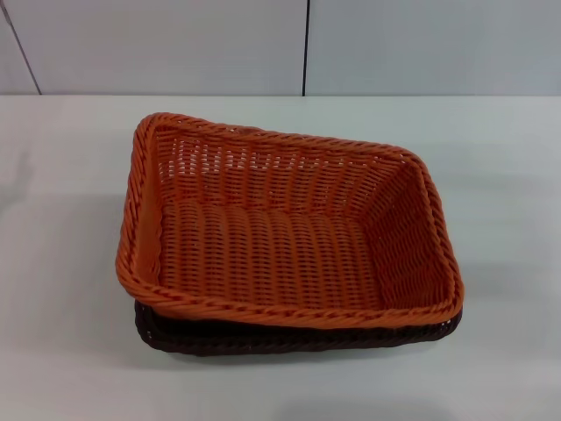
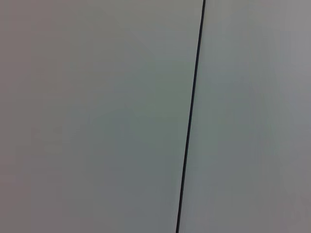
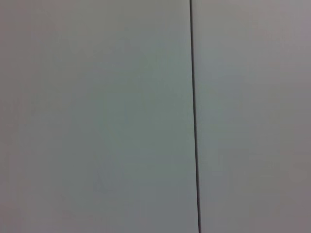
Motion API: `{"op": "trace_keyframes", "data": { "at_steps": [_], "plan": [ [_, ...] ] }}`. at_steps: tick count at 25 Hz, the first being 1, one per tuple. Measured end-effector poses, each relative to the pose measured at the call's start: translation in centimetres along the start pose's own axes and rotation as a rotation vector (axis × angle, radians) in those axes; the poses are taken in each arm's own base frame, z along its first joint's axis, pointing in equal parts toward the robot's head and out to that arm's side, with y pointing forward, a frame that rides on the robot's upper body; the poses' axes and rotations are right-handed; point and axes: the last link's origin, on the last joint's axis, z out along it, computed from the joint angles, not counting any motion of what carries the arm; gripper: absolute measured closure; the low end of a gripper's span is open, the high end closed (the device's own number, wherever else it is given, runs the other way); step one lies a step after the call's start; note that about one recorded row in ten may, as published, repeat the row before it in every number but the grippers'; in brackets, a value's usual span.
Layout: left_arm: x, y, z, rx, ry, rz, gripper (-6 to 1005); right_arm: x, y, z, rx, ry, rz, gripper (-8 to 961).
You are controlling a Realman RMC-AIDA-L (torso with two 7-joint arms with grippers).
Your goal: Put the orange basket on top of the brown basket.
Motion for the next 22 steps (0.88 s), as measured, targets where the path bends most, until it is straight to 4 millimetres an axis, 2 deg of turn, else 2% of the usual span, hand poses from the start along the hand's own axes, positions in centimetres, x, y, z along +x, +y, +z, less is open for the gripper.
{"op": "trace_keyframes", "data": {
  "at_steps": [22],
  "plan": [
    [-0.47, 0.30, 0.20, 0.022, -0.003, -0.040, 466, 0.09, 0.44, 0.58, 0.000, 0.014, 0.013, 379]
  ]
}}
